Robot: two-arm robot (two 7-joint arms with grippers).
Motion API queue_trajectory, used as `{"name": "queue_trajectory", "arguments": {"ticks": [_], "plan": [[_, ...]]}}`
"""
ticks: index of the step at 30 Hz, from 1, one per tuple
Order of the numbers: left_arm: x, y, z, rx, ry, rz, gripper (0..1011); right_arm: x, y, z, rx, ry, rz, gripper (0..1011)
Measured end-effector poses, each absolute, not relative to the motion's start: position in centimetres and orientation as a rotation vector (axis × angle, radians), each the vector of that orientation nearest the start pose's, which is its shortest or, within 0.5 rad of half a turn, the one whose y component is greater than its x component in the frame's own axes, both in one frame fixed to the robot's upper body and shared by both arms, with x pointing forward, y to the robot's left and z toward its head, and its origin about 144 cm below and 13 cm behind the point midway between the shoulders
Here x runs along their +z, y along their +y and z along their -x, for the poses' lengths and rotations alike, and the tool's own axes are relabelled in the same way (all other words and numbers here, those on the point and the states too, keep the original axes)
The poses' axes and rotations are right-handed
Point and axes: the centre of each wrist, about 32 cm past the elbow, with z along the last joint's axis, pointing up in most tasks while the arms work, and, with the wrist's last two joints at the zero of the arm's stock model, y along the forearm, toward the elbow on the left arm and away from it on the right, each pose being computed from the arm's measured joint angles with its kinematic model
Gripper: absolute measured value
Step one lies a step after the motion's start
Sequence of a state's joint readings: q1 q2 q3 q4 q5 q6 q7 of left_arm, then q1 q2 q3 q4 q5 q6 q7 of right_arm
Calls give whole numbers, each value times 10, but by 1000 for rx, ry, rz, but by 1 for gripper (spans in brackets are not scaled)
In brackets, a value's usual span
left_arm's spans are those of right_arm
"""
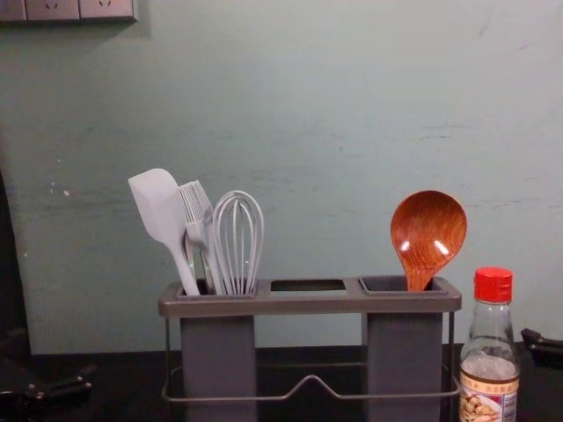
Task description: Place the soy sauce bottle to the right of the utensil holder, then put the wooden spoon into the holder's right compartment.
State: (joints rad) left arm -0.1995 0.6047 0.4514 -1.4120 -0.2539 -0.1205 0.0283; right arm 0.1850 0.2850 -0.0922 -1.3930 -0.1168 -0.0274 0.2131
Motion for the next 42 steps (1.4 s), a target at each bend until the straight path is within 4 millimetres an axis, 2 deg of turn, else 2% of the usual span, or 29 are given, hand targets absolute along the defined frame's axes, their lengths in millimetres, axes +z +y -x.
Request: {"name": "queue_trajectory", "arguments": {"ticks": [42], "plan": [[1140, 310, -489, 1248, -285, -304, 1005, 1161, -302, -511, -1298, -313, 316, 1002]]}}
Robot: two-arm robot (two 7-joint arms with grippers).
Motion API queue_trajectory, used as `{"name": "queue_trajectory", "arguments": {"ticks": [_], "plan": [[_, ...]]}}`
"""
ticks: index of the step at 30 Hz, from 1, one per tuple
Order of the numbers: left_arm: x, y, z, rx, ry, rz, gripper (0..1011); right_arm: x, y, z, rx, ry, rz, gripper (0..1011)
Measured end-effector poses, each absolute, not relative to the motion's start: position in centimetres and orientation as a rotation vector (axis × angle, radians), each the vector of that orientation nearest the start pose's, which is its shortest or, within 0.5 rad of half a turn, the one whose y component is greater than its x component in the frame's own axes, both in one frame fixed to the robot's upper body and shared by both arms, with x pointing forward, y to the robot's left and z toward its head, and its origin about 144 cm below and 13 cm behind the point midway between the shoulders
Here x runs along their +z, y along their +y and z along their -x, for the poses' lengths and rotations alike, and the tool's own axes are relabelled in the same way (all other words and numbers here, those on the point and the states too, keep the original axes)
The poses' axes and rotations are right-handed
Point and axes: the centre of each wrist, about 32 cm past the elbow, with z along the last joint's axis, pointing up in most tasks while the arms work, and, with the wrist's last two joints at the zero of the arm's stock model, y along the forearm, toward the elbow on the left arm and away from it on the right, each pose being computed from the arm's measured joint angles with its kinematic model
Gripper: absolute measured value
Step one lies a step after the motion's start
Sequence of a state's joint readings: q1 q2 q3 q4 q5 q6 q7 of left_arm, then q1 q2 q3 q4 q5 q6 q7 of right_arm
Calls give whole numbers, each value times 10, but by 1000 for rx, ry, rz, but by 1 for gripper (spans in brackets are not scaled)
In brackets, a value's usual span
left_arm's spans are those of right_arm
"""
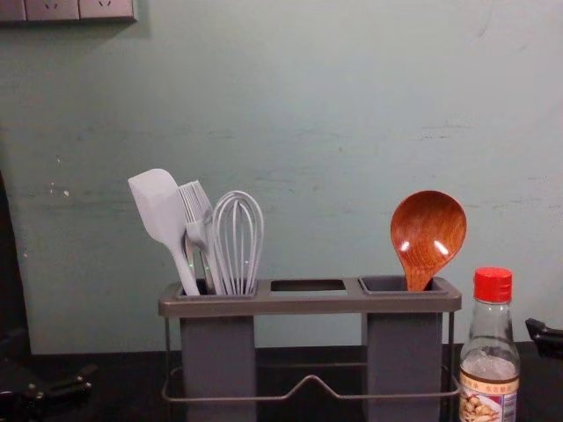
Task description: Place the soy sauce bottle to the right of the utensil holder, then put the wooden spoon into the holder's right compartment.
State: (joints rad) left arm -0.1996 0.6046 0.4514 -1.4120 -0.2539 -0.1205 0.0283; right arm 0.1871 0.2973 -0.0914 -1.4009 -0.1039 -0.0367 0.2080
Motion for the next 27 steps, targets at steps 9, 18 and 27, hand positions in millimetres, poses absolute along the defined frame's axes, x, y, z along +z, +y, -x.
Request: {"name": "queue_trajectory", "arguments": {"ticks": [9, 18, 27], "plan": [[1140, 310, -489, 1248, -285, -305, 1005, 1161, -302, -511, -1298, -314, 316, 1002], [1140, 310, -489, 1248, -285, -304, 1005, 1161, -302, -511, -1298, -314, 316, 1002], [1140, 310, -489, 1248, -285, -304, 1005, 1161, -302, -511, -1298, -314, 316, 1003]]}}
